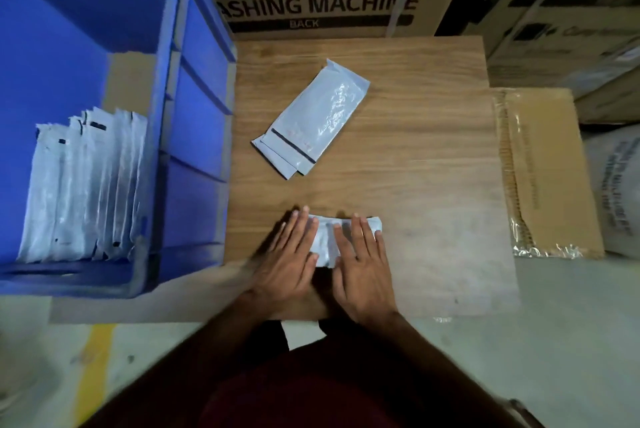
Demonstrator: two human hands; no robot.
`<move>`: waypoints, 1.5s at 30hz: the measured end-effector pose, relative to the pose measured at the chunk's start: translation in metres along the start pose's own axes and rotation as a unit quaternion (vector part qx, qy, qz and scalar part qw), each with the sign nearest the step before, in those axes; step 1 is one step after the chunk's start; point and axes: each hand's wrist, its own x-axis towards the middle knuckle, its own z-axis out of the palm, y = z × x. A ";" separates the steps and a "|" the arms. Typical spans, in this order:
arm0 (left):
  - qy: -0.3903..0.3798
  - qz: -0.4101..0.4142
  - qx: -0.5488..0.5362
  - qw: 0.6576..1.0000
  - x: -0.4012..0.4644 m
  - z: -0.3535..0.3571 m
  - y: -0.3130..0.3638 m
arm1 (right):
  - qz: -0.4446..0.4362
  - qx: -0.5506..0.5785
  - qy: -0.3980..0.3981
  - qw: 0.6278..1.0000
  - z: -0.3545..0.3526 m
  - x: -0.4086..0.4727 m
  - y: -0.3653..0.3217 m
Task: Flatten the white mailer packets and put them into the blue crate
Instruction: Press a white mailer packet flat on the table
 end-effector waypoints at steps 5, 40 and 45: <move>-0.013 -0.037 -0.028 0.999 0.009 0.011 0.000 | 0.026 -0.007 -0.037 0.999 0.026 0.010 0.006; -0.010 0.016 0.095 0.995 0.025 0.039 0.060 | 0.036 0.004 -0.022 0.999 0.021 -0.018 0.074; 0.030 0.023 0.069 0.997 0.020 0.030 0.055 | 0.018 0.048 -0.002 0.999 0.014 -0.015 0.059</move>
